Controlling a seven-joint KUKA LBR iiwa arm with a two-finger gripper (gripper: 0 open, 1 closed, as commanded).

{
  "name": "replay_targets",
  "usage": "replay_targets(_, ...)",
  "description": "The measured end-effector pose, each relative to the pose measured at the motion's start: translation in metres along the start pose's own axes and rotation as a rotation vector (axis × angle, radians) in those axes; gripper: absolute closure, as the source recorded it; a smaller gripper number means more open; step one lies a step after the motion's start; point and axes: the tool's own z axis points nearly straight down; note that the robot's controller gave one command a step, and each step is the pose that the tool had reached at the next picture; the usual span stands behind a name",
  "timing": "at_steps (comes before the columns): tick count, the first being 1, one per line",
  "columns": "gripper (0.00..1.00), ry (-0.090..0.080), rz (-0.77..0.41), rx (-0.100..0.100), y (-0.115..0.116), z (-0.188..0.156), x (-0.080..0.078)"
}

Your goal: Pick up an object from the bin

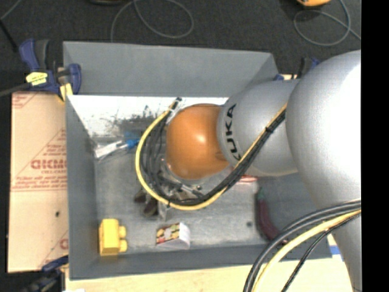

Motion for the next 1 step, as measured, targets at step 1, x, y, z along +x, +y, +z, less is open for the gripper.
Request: replay_targets(1, 1.0, -0.001, 0.056, -0.001, -0.0075, 0.0014, 0.0045)
